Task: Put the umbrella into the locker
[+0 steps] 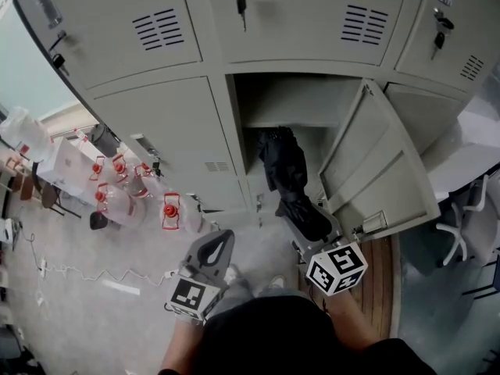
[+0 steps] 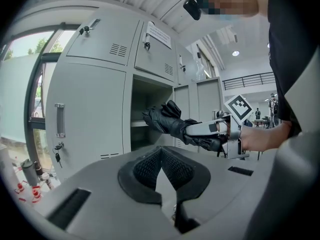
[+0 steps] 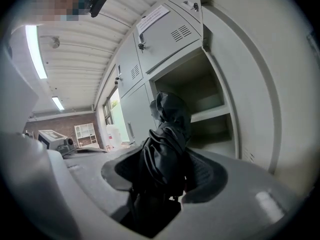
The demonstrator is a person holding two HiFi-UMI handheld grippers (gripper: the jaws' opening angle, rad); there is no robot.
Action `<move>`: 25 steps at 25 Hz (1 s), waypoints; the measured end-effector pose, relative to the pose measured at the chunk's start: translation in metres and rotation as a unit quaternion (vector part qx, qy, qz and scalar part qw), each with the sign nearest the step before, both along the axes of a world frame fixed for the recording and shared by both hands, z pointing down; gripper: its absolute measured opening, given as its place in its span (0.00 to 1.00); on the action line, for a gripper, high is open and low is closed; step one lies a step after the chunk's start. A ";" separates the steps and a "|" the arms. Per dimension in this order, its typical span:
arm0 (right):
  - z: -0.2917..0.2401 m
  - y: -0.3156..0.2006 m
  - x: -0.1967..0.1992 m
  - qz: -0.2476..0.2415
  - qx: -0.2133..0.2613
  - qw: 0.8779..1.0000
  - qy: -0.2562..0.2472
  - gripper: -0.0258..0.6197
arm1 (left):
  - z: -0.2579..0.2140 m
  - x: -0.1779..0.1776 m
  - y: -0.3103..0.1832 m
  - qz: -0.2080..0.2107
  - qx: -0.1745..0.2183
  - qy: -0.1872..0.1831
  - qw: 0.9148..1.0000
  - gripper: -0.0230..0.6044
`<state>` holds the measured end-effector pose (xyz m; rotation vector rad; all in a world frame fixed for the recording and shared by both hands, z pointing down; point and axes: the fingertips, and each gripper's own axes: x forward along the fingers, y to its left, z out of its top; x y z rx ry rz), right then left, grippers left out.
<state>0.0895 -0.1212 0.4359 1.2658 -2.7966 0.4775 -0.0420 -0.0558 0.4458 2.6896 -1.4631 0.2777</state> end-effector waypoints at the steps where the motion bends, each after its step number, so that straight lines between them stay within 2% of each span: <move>1: -0.002 -0.005 -0.001 0.004 0.001 1.000 0.001 0.40 | -0.001 -0.003 -0.003 0.000 0.002 -0.001 1.000 0.05; 4: -0.008 -0.019 -0.006 0.016 0.003 1.000 0.005 0.40 | -0.009 -0.010 -0.014 -0.010 -0.018 0.019 1.000 0.05; 9: -0.015 -0.044 -0.014 0.038 0.000 0.999 0.019 0.40 | -0.012 -0.025 -0.034 0.015 0.012 -0.004 1.000 0.05; 14: -0.021 -0.071 -0.026 0.055 -0.004 0.998 0.031 0.40 | -0.027 -0.037 -0.052 0.005 -0.004 0.022 1.000 0.05; 18: -0.026 -0.096 -0.038 0.062 -0.010 0.997 0.049 0.40 | -0.024 -0.054 -0.065 0.020 0.026 0.001 0.999 0.05; 25: -0.037 -0.140 -0.056 0.075 -0.012 0.994 0.083 0.40 | -0.028 -0.074 -0.086 0.017 0.030 0.002 0.999 0.05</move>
